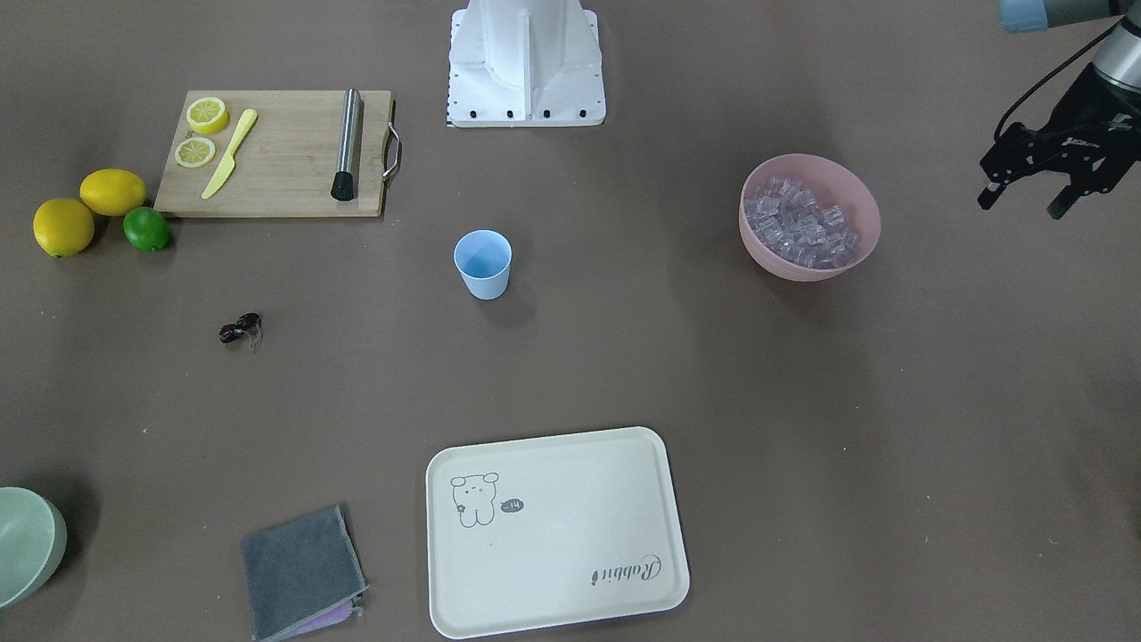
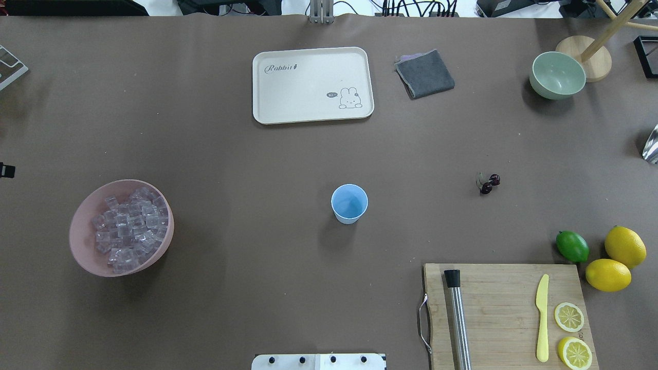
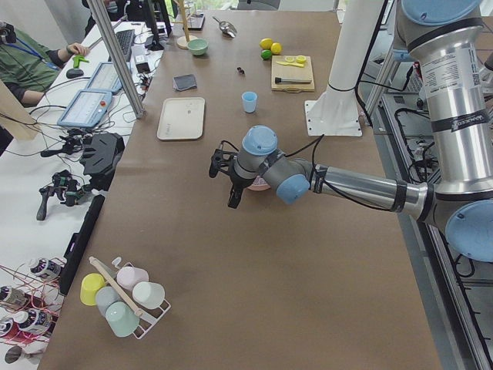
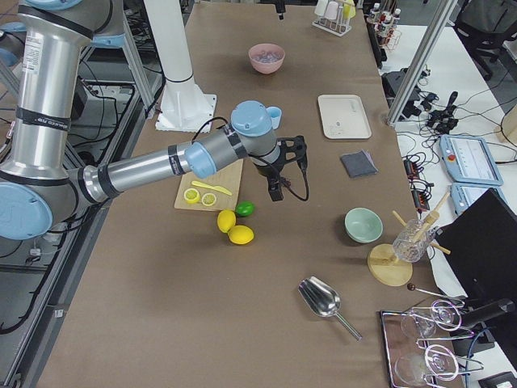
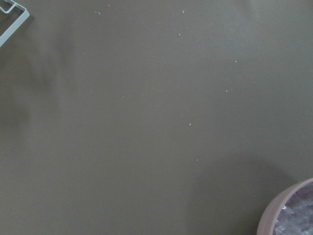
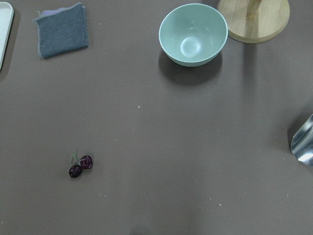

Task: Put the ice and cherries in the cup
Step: 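Move the left gripper over the pink bowl of ice cubes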

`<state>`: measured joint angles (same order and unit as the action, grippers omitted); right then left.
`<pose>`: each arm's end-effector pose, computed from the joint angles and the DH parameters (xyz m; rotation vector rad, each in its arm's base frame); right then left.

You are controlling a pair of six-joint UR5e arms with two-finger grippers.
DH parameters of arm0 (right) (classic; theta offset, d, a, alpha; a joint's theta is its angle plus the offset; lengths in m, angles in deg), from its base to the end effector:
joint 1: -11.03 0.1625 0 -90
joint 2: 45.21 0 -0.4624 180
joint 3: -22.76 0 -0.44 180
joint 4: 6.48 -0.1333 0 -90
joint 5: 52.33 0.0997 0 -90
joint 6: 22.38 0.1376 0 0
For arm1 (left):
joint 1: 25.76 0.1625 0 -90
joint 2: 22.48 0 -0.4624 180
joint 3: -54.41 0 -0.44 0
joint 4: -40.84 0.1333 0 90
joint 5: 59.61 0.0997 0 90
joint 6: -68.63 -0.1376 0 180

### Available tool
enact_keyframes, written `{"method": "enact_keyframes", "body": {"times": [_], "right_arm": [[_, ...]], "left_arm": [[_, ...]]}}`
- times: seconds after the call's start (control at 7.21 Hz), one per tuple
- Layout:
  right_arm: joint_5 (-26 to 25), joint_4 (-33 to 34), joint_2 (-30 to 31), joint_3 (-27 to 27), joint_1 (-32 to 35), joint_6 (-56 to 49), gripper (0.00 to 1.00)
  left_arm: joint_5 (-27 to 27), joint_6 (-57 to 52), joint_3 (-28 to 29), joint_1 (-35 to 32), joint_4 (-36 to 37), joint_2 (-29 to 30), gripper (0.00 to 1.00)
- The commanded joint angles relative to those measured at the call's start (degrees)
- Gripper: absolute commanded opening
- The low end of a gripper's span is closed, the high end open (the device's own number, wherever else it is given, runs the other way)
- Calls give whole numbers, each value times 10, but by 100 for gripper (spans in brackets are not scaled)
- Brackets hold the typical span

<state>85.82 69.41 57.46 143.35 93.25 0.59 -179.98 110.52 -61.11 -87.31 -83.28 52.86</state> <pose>-0.0305 -0.4505 0.5032 0.2890 -0.9255 0.0092 0.1676 -0.4432 0.5404 0.3363 0.8503 -0.0100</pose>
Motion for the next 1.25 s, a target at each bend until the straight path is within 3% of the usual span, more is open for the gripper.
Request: {"method": "enact_keyframes", "body": {"times": [0.0,0.69,1.11], "right_arm": [[0,0,0,0,0,0,100],[0,-5,3,-2,0,-4,100],[-1,-5,4,-4,0,-4,100]], "left_arm": [[30,75,-29,69,1,2,99],[173,258,-61,300,11,35,99],[174,255,-52,319,16,32,99]]}}
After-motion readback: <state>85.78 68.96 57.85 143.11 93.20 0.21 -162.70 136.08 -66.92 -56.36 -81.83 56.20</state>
